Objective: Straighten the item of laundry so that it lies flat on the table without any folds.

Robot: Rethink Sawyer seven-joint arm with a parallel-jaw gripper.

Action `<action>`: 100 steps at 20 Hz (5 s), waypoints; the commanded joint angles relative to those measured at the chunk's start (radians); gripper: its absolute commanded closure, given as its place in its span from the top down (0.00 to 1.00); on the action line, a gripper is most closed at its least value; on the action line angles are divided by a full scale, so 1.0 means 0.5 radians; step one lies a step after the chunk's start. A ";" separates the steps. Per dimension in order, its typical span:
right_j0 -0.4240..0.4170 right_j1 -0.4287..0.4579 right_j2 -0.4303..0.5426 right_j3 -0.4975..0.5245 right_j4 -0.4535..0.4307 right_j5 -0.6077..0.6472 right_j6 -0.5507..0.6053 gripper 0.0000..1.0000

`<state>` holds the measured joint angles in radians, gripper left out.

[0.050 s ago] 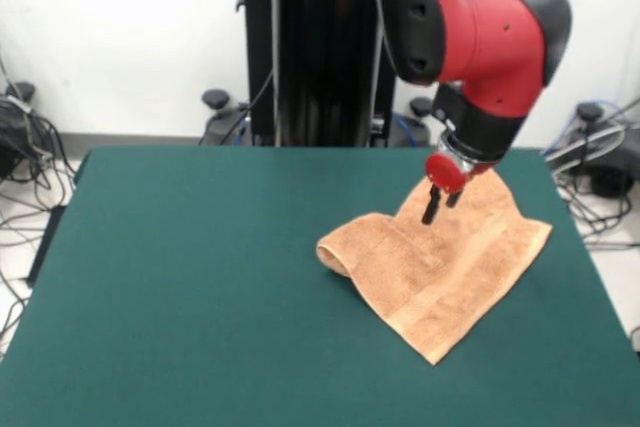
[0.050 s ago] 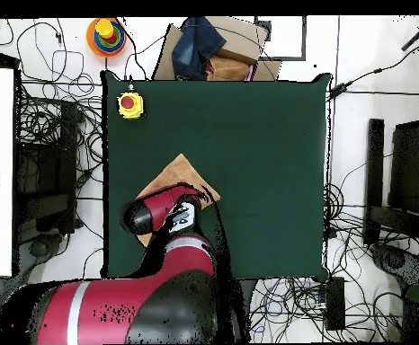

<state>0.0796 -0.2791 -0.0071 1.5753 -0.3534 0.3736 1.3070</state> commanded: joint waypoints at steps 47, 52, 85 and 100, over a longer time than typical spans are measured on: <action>0.559 0.832 -0.077 -1.317 0.560 0.136 0.807 1.00; 0.468 0.338 0.006 -0.709 0.530 0.452 0.533 1.00; 0.266 0.628 -0.021 -0.912 0.358 0.101 0.220 1.00; 0.218 0.667 0.028 -0.970 0.340 0.084 0.150 1.00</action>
<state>0.2316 -0.0124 -0.0857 1.1170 -0.1525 0.4572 1.3078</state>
